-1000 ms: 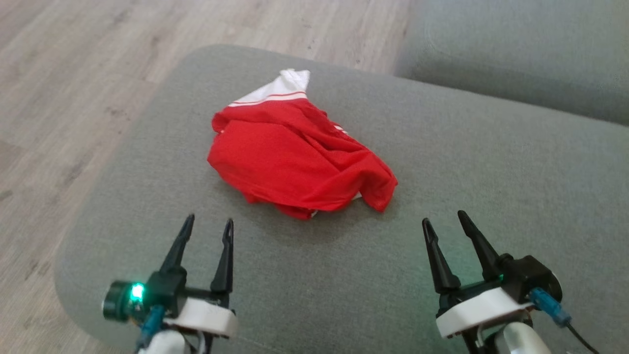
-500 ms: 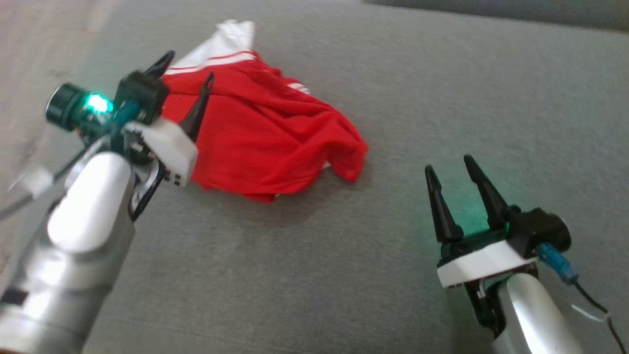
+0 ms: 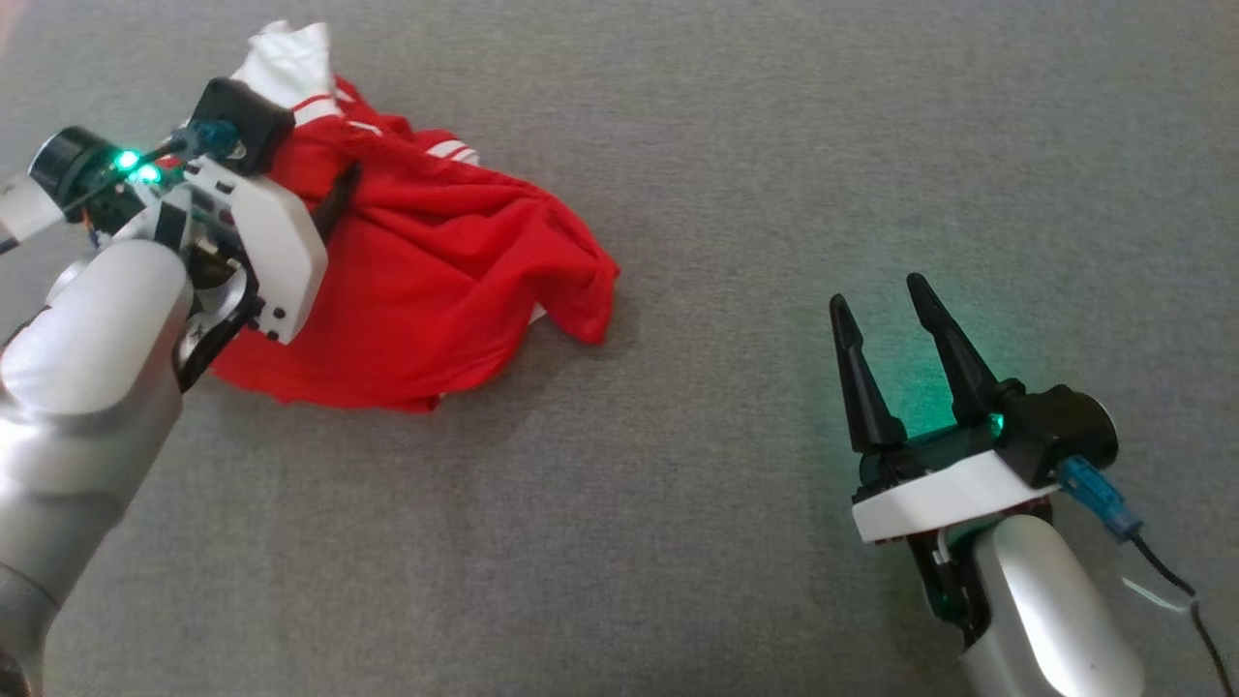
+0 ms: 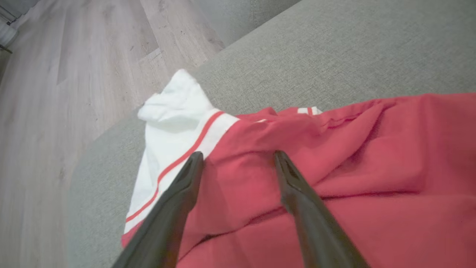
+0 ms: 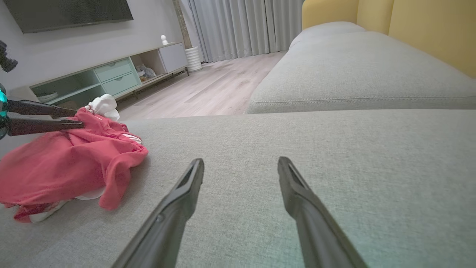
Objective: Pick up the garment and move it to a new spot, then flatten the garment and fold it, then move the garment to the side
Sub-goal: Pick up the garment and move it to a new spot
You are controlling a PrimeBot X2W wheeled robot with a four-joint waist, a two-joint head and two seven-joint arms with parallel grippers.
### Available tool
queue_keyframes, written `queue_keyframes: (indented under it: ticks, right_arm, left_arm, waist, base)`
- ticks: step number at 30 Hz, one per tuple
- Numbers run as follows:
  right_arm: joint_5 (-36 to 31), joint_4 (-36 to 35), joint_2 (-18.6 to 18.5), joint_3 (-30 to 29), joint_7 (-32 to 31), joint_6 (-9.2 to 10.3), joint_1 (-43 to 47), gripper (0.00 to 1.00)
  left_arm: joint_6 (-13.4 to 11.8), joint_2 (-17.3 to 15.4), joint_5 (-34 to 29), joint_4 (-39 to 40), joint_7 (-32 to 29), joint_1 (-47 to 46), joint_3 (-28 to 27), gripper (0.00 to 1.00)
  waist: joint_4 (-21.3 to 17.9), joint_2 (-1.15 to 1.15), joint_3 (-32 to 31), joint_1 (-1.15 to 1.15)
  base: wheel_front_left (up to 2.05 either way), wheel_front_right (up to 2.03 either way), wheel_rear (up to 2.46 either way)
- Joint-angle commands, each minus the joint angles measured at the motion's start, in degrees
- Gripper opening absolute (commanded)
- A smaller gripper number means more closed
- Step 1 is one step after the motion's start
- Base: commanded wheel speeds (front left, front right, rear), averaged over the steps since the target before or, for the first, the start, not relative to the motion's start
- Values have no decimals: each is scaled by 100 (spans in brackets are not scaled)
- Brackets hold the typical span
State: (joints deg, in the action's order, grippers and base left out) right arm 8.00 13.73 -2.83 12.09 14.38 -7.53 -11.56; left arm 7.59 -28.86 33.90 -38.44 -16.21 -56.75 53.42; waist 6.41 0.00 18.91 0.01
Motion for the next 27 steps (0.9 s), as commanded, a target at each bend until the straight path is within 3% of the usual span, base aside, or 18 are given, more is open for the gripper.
queue_keyframes:
  ticks: [1,3,4,5,16,21,27]
  right_arm:
    - [30,-190,-5,150,62,4,-119,100]
    - [29,-190,-5,147,62,4,-118,100]
    - [30,-187,-5,142,62,4,-113,100]
    - [30,-186,-5,136,62,4,-106,100]
    - [27,-117,-5,0,62,4,22,100]
    - [68,-78,-5,-89,62,4,156,100]
    - [143,-63,-5,-152,62,4,286,100]
  left_arm:
    - [-11,-292,89,-27,76,-364,-137,100]
    - [-11,-274,187,-179,133,-402,-9,100]
    - [-11,-269,230,-243,158,-419,59,45]
    - [-11,-270,250,-292,215,-445,124,0]
    - [-193,-62,-26,-749,2052,-895,7,0]
    - [-444,4,-129,-417,2804,-1101,-166,0]
    - [-726,-58,-232,366,3036,-1221,-367,0]
  waist:
    - [-68,0,26,-1]
    - [-106,0,14,-1]
    - [-119,0,2,-1]
    - [-128,0,-10,-1]
    - [-125,0,-458,-1]
    - [-100,0,-801,-1]
    - [-102,0,-1076,-1]
  base:
    - [0,0,0]
    - [0,0,0]
    - [0,0,0]
    - [0,0,0]
    - [0,0,0]
    - [0,0,0]
    - [0,0,0]
